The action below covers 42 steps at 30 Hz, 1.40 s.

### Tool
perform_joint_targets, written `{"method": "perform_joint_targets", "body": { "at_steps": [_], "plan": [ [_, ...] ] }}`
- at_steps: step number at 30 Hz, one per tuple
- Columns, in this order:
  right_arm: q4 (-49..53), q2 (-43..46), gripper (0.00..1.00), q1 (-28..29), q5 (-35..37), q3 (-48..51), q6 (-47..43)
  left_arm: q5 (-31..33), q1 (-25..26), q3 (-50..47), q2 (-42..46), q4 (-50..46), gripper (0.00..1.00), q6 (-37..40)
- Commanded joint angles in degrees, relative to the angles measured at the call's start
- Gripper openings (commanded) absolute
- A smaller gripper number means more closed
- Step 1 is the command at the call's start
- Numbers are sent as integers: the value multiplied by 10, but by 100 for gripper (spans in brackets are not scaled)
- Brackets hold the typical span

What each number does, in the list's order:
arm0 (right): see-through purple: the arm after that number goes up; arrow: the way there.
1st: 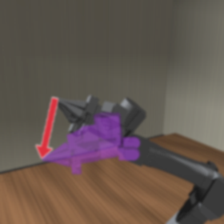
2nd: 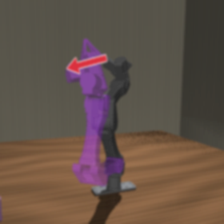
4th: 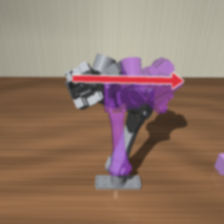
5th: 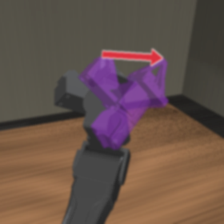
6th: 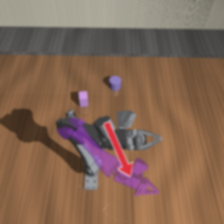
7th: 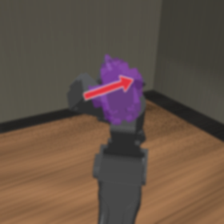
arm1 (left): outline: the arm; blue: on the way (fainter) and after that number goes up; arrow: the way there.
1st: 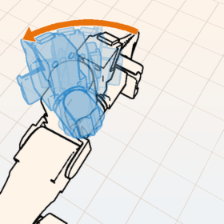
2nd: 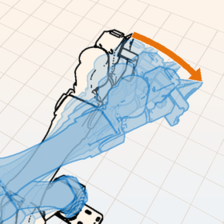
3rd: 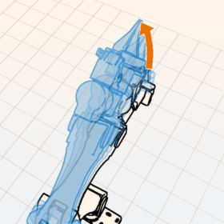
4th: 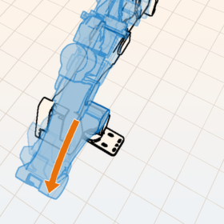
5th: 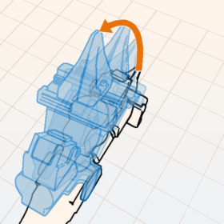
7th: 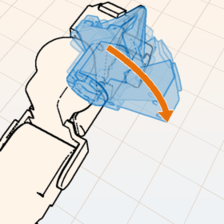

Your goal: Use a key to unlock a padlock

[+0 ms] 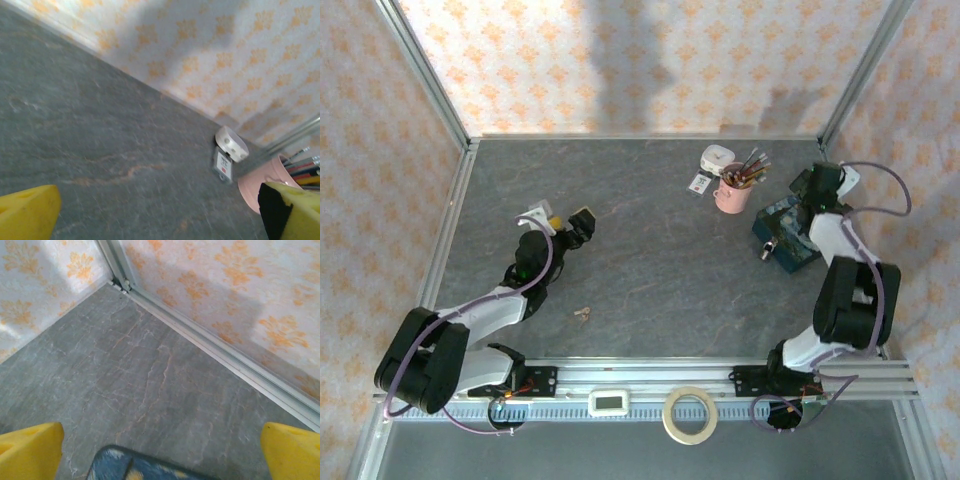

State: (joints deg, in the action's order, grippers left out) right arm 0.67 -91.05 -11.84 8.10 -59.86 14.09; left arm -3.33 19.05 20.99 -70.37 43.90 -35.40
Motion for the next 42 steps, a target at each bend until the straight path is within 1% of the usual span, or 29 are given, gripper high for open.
{"method": "perform_joint_targets", "body": {
  "at_steps": [1,4,8,13,15,19,22,24,27,29,31,32,35,39,42],
  "plan": [
    [97,-70,98,1,10,-59,-31,-32,8,-1,-2,-3,99,-27],
    [97,-99,97,1,-3,-71,-46,-39,7,-8,4,-3,99,-31],
    [101,-107,92,1,-64,-60,-48,-43,8,-14,11,-3,99,-34],
    [76,-67,88,5,-132,7,-20,-41,8,-17,16,0,99,-40],
    [67,-43,87,14,-144,41,-11,-43,7,-16,16,4,99,-42],
    [52,5,86,53,-144,111,5,-44,8,-14,14,8,99,-47],
    [33,33,85,89,-163,153,34,-45,8,-14,12,13,99,-54],
    [26,49,85,113,-171,164,48,-45,8,-15,10,20,99,-60],
    [25,86,86,125,-183,172,66,-53,8,-8,6,16,99,-63],
    [42,127,89,125,-167,179,75,-62,8,-4,5,9,99,-62],
    [78,167,98,125,-128,184,78,-64,8,-5,9,5,99,-63],
    [99,190,100,125,-100,189,81,-63,8,-7,11,5,99,-64],
    [147,247,100,119,-61,208,92,-60,8,-12,17,4,99,-68],
    [192,285,100,112,-57,234,118,-64,8,-6,16,-1,99,-68],
    [187,303,100,110,-56,270,140,-68,8,2,15,-2,99,-68]
  ]
}}
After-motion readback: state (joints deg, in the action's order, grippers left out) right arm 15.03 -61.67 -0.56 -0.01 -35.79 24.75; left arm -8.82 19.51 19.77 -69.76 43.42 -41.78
